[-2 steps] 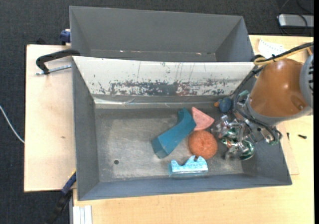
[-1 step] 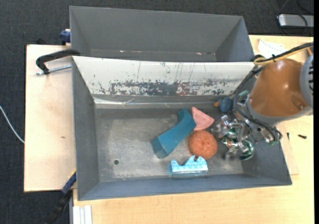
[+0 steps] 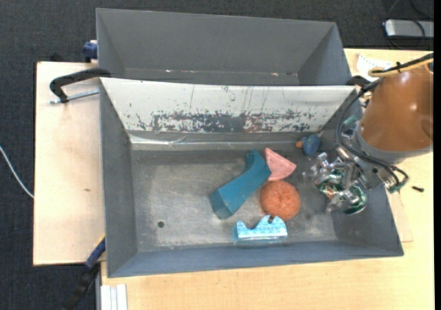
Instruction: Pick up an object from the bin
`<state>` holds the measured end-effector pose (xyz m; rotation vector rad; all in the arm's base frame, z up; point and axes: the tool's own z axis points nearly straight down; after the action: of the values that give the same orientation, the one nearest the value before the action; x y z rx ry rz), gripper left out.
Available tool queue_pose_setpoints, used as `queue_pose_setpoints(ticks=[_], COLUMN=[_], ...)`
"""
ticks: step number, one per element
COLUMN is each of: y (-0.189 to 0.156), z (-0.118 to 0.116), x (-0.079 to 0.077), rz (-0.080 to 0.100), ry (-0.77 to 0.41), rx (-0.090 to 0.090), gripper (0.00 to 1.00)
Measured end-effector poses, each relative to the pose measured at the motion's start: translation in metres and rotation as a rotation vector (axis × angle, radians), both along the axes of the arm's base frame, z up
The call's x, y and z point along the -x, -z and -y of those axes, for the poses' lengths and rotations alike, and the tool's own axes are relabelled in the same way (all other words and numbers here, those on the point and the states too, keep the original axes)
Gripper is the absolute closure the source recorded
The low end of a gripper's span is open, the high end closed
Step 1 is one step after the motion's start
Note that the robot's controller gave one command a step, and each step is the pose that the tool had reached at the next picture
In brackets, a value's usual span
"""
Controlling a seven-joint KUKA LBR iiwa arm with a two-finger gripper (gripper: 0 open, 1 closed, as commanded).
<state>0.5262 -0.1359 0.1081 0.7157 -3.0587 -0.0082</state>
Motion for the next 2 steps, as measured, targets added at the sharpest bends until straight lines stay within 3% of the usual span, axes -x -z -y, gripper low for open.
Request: queue_pose_setpoints(ticks=[1,2], y=[-0.057,-0.086], z=[-0.004,0.006], x=[-0.017,-0.009], rz=[0.006,0.010], ry=[0.014,-0.013], rx=[0.004,0.005], gripper=[1.00,1.00])
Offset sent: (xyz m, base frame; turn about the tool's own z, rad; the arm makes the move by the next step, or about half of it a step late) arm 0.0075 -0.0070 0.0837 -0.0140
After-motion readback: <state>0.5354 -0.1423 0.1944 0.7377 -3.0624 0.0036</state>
